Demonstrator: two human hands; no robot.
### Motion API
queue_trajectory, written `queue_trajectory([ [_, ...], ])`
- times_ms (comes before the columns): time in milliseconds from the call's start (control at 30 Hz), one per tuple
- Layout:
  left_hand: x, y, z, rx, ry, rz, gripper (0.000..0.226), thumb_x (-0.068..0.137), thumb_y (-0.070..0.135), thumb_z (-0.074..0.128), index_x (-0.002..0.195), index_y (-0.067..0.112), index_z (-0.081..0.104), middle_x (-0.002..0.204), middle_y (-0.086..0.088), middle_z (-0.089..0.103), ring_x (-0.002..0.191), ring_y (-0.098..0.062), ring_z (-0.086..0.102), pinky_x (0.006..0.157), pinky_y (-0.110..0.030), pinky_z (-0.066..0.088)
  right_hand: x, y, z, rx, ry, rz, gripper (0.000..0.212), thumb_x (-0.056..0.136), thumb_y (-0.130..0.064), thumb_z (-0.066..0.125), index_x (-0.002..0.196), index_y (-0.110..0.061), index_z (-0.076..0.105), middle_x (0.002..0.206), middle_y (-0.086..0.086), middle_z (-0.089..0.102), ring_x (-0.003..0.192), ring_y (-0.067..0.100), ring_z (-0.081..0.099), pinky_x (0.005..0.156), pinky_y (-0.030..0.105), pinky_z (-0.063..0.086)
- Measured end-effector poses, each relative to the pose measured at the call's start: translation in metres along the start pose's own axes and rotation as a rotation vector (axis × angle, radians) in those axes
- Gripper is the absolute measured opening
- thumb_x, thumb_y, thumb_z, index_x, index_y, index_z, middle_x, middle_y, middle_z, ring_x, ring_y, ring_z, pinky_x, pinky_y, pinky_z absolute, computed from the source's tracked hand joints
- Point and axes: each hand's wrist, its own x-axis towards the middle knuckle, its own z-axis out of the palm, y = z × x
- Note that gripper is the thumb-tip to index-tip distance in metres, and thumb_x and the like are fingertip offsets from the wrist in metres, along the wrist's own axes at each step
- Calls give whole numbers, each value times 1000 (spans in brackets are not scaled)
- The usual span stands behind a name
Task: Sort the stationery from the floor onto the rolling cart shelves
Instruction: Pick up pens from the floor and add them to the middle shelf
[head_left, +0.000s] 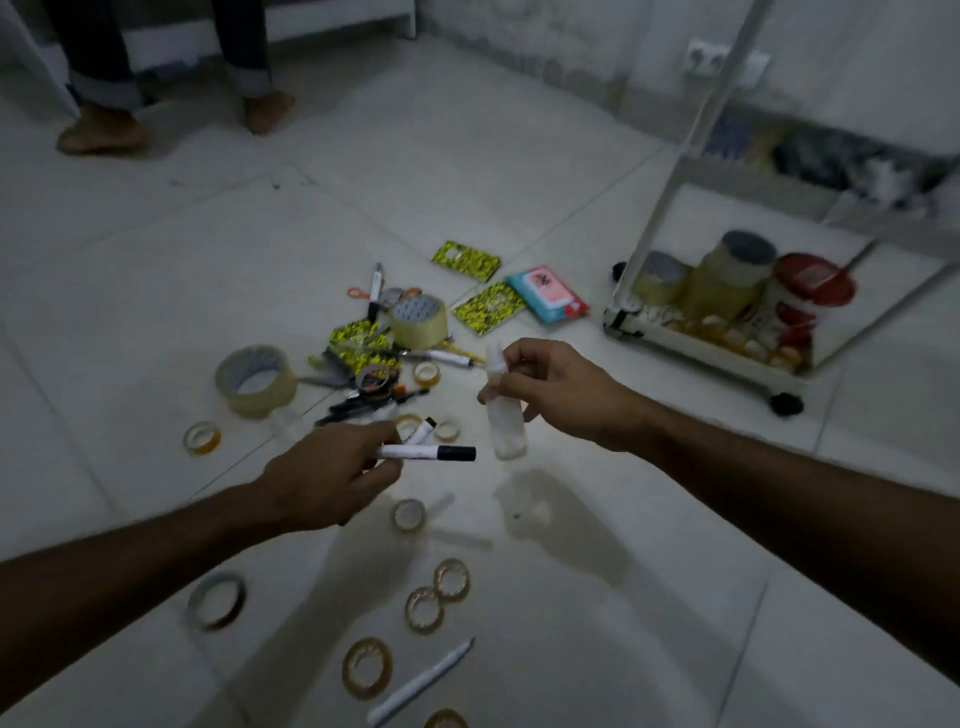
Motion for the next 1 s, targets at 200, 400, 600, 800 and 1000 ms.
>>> queue_trajectory([
  [200, 97, 86, -59, -124, 129, 164, 29, 89, 47, 43, 80, 21, 50, 61, -2, 58, 56, -15, 57, 56, -43, 46, -27, -50, -117, -121, 223, -66, 19, 94, -26, 68, 99, -8, 63, 96, 5, 77, 89, 20, 71, 74, 44, 57],
  [400, 164, 189, -122, -224, 191, 315, 34, 88, 44, 46, 75, 13, 47, 62, -5, 52, 50, -13, 46, 51, -32, 33, -65, -95, -205, -156, 488, -181, 18, 95, -31, 65, 95, -14, 63, 90, 12, 66, 75, 24, 64, 69, 40, 55],
  [600, 218, 262, -147, -193, 206, 412, 33, 99, 39, 52, 78, 13, 54, 65, -3, 58, 53, -15, 50, 52, -32, 36, -87, -112, -291, -247, 797, -211, 14, 96, -31, 64, 100, -17, 65, 91, 8, 69, 74, 19, 68, 65, 39, 59],
  [800, 262, 322, -169, -260, 297, 472, 29, 102, 31, 51, 80, 12, 54, 66, -1, 55, 52, -11, 45, 50, -26, 33, -112, -144, -356, -323, 995, -315, 22, 97, -33, 61, 102, -13, 66, 94, 12, 68, 82, 27, 68, 71, 48, 60],
  [1000, 314, 381, -216, -272, 384, 513, 26, 102, 30, 50, 86, 11, 58, 67, -2, 53, 55, -15, 47, 52, -30, 31, -109, -209, -430, -346, 1164, -383, 25, 95, -38, 61, 103, -15, 67, 93, 0, 68, 85, 19, 67, 69, 36, 59],
])
